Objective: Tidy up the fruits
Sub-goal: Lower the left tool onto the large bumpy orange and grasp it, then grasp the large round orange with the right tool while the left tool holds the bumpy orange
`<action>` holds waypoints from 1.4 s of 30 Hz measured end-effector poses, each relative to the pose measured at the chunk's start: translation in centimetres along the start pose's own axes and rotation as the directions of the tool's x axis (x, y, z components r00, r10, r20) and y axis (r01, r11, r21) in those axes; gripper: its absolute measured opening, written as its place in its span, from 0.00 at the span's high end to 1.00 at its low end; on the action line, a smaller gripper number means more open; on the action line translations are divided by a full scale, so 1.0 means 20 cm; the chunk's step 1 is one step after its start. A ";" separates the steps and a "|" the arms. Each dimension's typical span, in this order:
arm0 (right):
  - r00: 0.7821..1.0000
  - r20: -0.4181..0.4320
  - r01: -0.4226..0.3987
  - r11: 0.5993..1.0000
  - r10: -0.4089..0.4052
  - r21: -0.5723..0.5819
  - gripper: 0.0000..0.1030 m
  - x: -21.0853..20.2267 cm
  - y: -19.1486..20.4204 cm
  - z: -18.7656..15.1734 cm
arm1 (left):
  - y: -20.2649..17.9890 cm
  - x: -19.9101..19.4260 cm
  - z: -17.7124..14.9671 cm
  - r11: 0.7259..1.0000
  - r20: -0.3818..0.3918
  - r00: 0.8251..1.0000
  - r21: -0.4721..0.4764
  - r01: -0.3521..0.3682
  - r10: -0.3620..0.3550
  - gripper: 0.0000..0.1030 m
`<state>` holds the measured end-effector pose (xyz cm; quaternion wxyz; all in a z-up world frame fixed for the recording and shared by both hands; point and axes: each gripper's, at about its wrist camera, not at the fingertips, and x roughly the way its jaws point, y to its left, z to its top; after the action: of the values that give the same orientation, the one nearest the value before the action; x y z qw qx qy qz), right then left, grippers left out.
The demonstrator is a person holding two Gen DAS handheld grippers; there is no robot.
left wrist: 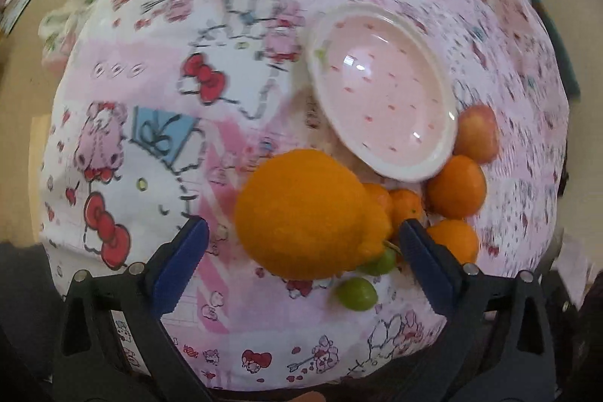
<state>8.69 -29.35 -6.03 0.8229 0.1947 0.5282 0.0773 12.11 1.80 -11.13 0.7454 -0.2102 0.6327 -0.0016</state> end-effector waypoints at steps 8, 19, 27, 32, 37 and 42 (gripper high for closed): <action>1.000 -0.009 -0.006 1.000 0.006 -0.013 0.00 0.03 0.03 0.00 | -0.09 0.22 0.01 0.994 -0.135 0.987 0.078 -0.073 0.083 0.03; 1.000 -0.011 0.001 1.000 -0.001 0.015 0.00 0.04 0.00 0.01 | -0.08 0.20 0.01 0.993 -0.066 0.996 0.105 -0.053 0.060 0.11; 1.000 -0.018 0.006 1.000 -0.005 0.016 0.00 0.03 -0.01 0.02 | -0.06 0.02 -0.08 0.991 -0.003 0.999 0.125 -0.040 0.041 0.13; 0.980 -0.198 0.034 0.998 -0.024 0.049 0.00 0.21 -0.05 0.02 | -0.09 -0.14 -0.09 0.982 0.083 0.996 0.181 -0.049 0.034 0.13; 0.948 -0.295 0.119 0.992 -0.123 -0.029 0.00 0.41 0.01 -0.04 | -0.09 -0.16 -0.06 0.987 0.096 0.995 0.159 -0.014 -0.001 0.13; 0.930 -0.328 0.138 0.985 -0.165 -0.104 0.13 0.53 0.08 -0.08 | -0.07 -0.17 -0.07 0.988 0.120 0.993 0.151 -0.022 0.004 0.13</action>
<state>11.94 -24.07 -14.88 0.7314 0.1048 0.6706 0.0666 10.51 1.10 -7.68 0.7957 -0.1483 0.5864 -0.0322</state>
